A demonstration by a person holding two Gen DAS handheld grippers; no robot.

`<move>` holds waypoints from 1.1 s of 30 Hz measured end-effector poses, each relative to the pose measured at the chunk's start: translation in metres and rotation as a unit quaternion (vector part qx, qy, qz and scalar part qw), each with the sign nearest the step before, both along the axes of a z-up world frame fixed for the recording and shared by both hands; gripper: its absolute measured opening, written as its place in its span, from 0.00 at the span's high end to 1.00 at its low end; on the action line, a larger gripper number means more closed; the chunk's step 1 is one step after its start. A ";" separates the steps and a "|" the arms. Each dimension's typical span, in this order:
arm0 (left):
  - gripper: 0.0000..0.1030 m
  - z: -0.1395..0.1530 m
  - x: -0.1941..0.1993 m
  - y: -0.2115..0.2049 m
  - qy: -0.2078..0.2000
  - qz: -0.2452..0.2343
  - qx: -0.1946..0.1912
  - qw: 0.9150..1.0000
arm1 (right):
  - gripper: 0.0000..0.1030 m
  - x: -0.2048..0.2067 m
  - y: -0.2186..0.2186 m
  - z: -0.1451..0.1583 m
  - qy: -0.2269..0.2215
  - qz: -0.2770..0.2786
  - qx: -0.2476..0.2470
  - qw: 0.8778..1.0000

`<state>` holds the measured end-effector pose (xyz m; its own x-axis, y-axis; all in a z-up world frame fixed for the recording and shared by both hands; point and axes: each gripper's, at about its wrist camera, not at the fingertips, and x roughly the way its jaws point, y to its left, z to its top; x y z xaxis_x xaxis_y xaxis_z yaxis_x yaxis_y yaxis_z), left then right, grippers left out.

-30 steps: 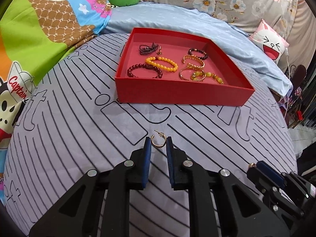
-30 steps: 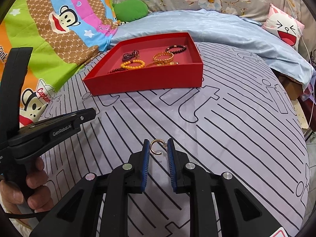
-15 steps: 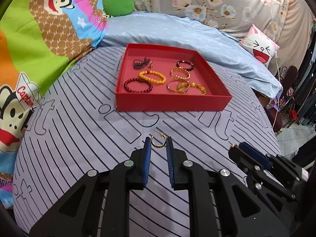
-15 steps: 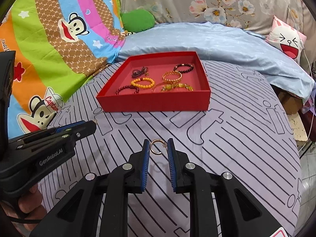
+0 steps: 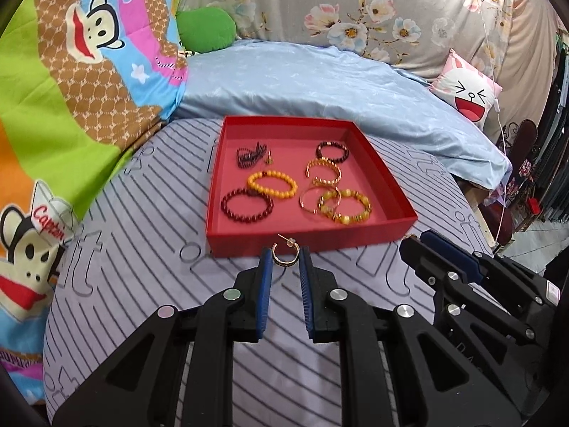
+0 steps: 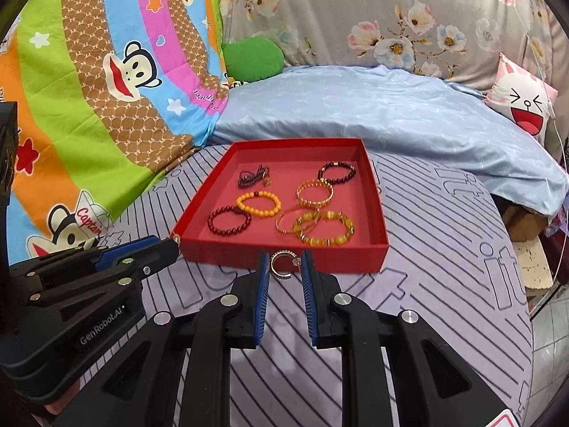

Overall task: Organize jewelry
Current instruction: 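Carry both hoop earrings into the red tray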

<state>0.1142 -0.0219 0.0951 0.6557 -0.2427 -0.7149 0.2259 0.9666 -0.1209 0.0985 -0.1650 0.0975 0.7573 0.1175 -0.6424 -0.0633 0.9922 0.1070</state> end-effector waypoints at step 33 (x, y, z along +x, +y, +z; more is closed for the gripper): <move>0.85 -0.001 0.164 -0.032 -0.030 0.019 0.043 0.998 | 0.83 0.165 -0.021 -0.001 0.000 -0.011 -0.004 1.000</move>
<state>0.2783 -0.0536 0.0937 0.7055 -0.1560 -0.6913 0.1926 0.9810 -0.0247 0.2632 -0.1856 0.0962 0.7601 0.0965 -0.6426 -0.0419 0.9941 0.0997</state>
